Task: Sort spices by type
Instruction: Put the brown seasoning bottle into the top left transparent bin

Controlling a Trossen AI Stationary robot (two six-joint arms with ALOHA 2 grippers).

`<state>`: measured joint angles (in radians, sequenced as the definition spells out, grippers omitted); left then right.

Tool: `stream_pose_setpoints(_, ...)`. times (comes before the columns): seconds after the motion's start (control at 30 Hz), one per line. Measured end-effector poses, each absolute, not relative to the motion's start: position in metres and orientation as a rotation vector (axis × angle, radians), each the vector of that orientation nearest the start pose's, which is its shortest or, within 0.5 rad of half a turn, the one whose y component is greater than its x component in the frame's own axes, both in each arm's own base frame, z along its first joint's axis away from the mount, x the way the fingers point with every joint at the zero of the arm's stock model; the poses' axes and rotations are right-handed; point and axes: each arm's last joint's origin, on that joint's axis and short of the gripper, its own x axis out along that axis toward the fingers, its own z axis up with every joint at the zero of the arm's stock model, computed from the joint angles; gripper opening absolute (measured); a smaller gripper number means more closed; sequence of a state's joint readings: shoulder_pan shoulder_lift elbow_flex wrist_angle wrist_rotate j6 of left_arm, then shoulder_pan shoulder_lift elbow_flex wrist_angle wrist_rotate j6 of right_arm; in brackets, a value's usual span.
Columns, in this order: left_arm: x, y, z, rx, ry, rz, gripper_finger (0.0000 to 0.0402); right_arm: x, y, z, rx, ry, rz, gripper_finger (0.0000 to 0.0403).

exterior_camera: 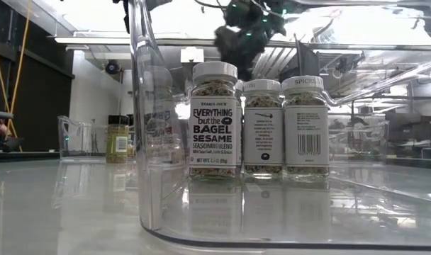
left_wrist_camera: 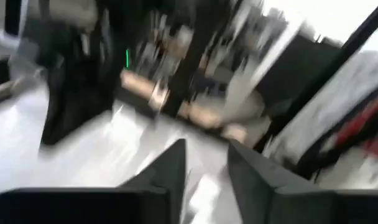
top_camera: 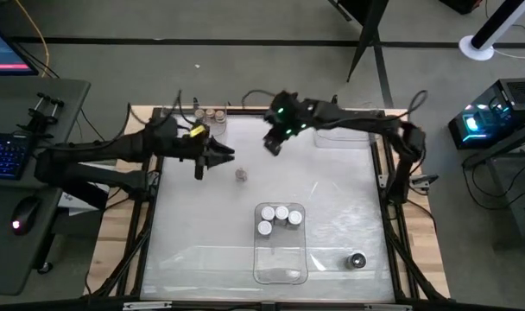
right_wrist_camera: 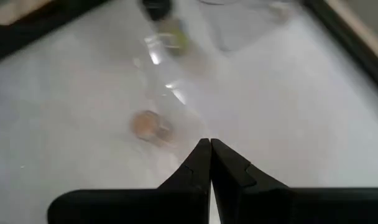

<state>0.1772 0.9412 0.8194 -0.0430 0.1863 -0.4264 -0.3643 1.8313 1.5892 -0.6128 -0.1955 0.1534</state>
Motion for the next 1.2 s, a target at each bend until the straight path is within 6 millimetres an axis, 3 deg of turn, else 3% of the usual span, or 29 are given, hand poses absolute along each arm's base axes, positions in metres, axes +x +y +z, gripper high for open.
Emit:
stream_pose_setpoints(0.13,0.214,0.033,0.342,-0.266,0.399,0.021,0.0180,0.338,-0.150,0.311,0.375,0.846,-0.312,0.0000)
stream_pose_setpoints(0.27,0.236,0.039,0.343,-0.039,0.628,0.039,0.0236,0.299,-0.150,0.340,0.373,0.857,-0.413,0.0000)
stream_pose_setpoints(0.37,0.262,0.046,0.327,0.058,0.755,0.086,0.0261,0.277,-0.143,0.359,0.352,0.849,-0.473,0.0000)
stream_pose_setpoints(0.5,0.290,0.054,0.287,0.027,0.943,0.129,0.0271,0.255,-0.133,0.375,0.350,0.832,-0.538,0.0000)
stream_pose_setpoints(0.63,0.305,0.059,0.246,0.012,1.146,0.143,0.0271,0.246,-0.129,0.381,0.379,0.823,-0.569,0.0000)
stream_pose_setpoints(0.8,0.320,0.067,0.213,0.044,1.252,0.173,0.0271,0.248,-0.130,0.379,0.380,0.831,-0.574,0.0000)
stream_pose_setpoints(1.2,0.332,0.070,0.172,0.027,1.365,0.142,0.0271,0.249,-0.131,0.377,0.351,0.847,-0.572,0.0000)
